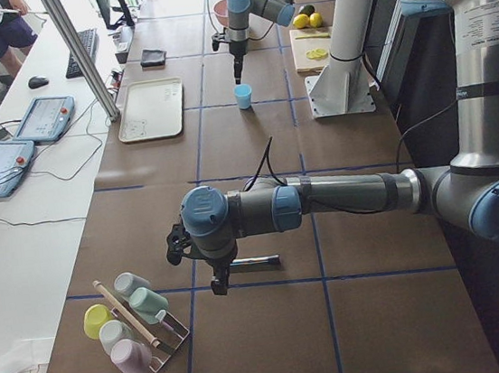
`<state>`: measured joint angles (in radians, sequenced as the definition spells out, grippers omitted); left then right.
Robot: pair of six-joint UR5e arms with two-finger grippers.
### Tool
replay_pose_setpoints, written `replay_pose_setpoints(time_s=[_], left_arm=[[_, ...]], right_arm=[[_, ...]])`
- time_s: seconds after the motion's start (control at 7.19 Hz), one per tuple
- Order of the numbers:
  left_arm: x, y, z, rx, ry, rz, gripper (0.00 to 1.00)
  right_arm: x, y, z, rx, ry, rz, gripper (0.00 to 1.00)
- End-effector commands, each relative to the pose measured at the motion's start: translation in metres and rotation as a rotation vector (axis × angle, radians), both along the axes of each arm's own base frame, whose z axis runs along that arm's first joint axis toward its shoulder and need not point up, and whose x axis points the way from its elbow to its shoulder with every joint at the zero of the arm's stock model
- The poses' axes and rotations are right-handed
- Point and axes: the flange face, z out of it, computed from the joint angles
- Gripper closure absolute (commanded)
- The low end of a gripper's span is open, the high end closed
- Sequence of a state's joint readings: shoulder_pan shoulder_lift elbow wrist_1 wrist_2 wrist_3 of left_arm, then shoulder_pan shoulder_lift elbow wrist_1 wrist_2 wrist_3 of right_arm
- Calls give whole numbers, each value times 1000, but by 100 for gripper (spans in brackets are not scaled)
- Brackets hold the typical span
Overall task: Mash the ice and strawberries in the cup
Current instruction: 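Open the right gripper to drop the ice cube into the cup, then move the right gripper back over the pink bowl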
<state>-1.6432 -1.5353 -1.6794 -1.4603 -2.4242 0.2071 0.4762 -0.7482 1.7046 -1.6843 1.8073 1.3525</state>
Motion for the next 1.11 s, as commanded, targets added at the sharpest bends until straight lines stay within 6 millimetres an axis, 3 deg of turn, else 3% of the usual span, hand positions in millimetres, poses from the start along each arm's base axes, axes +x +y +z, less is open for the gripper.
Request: replay_pose_setpoints(time_s=[0.0,0.28,0.42,0.56,0.83,0.97], left_arm=[[-1,0,0,0,-1,-1,0],[-1,0,-2,5,-1,-1,0],[-1,0,-2,5,-1,-1,0],[-1,0,-2,5,-1,-3,0],[-1,0,-8,16,-2,-4,0],[-1,0,-11,21,-2,-4,0]], right_arm=[[4,-1,-3,17,-2,13,0],[43,-20,10,21,-6,57,0],[81,-28,26,37,-9,77,0],[127,-28,48,85,-4,81,0],[242,-38,101,85,-17,14,0],[295,-41,139,89,8,-2,0]])
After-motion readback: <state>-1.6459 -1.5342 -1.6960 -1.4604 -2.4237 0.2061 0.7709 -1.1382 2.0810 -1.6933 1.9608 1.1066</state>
